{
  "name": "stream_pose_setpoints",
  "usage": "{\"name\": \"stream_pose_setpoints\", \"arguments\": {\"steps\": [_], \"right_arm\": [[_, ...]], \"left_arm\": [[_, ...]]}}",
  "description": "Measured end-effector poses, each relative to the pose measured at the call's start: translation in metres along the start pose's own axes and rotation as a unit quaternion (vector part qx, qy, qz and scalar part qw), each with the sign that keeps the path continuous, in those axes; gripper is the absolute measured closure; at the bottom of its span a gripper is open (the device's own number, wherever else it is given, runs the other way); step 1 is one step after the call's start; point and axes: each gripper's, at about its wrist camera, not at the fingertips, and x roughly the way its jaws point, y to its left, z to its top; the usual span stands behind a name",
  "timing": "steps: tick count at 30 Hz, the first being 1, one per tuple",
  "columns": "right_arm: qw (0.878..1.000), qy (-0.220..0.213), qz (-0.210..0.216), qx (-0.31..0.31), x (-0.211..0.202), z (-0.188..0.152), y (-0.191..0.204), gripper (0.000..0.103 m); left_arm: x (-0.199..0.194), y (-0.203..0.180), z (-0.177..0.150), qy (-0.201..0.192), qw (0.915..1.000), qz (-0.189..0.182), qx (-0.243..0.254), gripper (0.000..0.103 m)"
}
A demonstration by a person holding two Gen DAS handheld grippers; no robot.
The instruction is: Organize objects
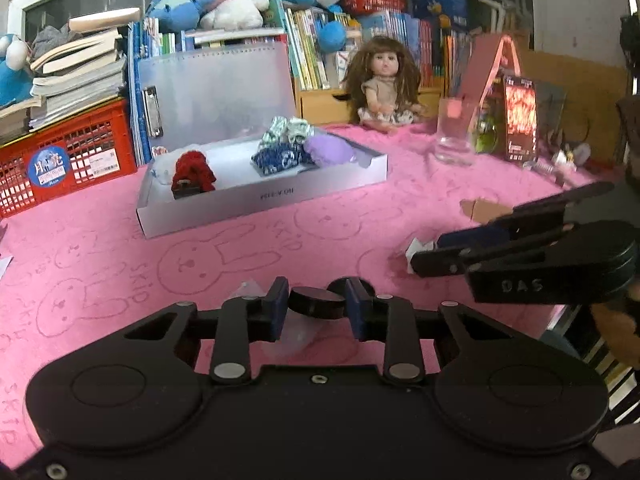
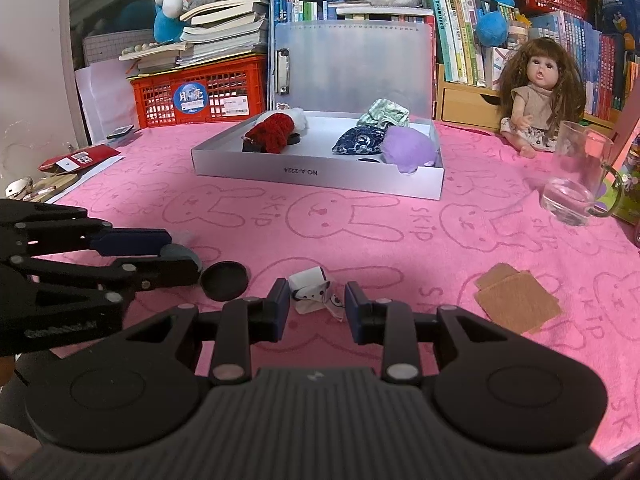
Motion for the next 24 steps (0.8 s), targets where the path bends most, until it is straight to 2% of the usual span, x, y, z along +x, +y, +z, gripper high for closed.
{"name": "stream_pose_setpoints", "arguments": {"steps": [6,18,20,24], "right_arm": [[1.000,-0.001,-0.004,0.005,0.000,0.001,-0.003,0.063],[0.999,-0.012,-0.024,0.021,0.003,0.021,-0.014,0.063],[0.999,-0.016,-0.026,0.027,0.004,0.028,-0.018,0.067],[0.998,-0.019,-0.036,0.037,0.008,0.040,-0.026,0.068]], "left_arm": [[-0.008,-0.001,0.007,-0.013,0.9998,0.006,0.011,0.074],[0.006,0.021,0.037,-0.017,0.9992,0.021,-0.030,0.074],[0.010,0.025,0.045,-0.019,0.9989,0.023,-0.036,0.074],[0.017,0.031,0.056,-0.023,0.9983,0.033,-0.042,0.074]]}}
